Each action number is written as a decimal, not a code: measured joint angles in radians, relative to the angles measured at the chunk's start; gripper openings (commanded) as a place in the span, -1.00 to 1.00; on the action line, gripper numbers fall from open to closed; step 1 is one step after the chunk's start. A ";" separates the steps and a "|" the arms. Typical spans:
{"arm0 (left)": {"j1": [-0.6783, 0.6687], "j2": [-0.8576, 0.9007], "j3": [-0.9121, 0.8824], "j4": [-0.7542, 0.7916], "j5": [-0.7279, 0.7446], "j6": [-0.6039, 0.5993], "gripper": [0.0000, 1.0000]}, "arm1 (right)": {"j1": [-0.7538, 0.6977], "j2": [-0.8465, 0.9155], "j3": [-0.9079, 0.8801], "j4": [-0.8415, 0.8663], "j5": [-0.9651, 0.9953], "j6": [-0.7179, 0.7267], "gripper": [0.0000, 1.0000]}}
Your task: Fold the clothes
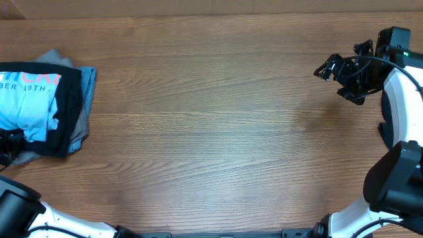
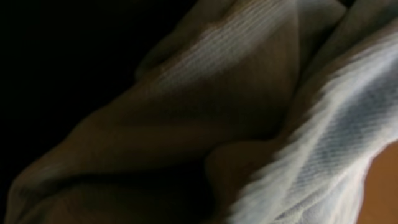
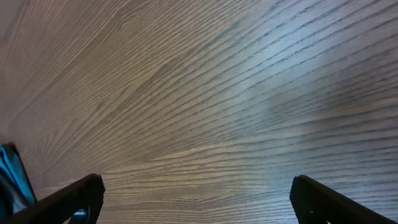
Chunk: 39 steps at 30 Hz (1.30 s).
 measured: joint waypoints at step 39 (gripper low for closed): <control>-0.037 0.041 0.193 -0.048 -0.127 -0.028 -0.92 | 0.000 0.000 0.000 0.000 0.000 0.000 1.00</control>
